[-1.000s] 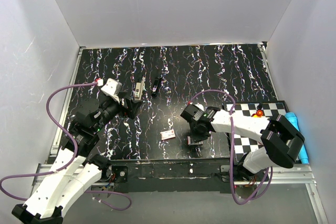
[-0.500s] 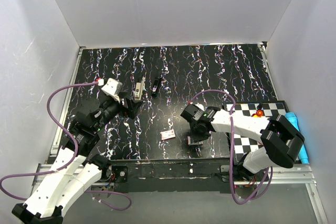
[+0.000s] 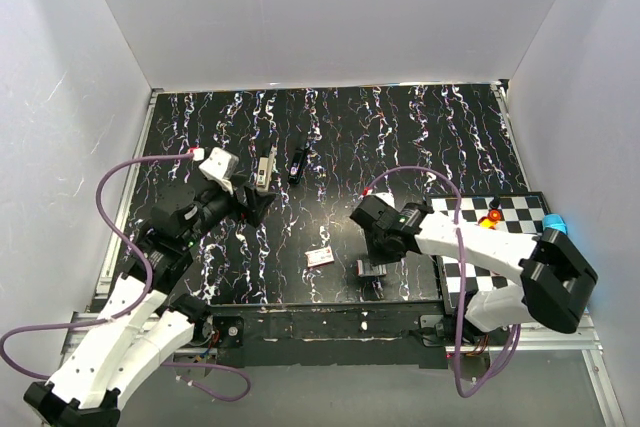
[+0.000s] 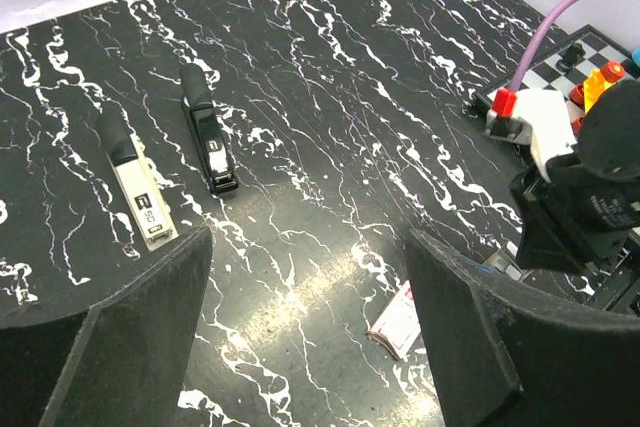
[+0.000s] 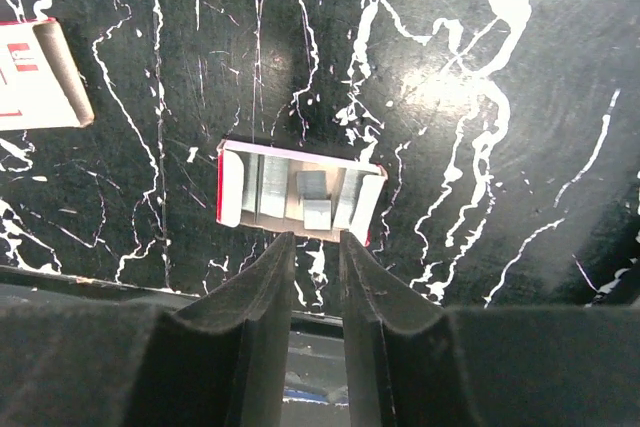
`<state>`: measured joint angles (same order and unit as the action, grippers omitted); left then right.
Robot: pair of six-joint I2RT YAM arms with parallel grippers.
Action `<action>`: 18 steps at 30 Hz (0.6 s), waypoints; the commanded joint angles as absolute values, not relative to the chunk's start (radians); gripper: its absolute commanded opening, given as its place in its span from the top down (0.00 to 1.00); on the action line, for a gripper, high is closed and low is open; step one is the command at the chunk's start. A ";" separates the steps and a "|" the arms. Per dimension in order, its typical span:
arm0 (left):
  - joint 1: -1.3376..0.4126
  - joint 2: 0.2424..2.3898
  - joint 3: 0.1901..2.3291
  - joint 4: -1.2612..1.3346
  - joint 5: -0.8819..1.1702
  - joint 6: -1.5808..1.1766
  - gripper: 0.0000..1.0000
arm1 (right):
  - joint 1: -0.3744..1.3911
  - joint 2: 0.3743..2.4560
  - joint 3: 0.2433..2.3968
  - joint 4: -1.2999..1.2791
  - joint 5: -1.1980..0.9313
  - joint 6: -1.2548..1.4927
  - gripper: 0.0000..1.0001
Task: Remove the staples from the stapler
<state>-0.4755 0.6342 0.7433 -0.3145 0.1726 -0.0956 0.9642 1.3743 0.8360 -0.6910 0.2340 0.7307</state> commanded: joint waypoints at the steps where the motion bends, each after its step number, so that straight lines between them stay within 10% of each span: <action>1: -0.479 0.667 0.744 -0.333 0.235 -0.078 0.22 | 0.959 1.299 0.859 -0.752 0.291 0.742 0.67; 18: -0.613 0.933 0.810 -0.460 0.155 -0.234 0.44 | 0.885 1.195 0.718 -0.718 0.227 0.730 0.65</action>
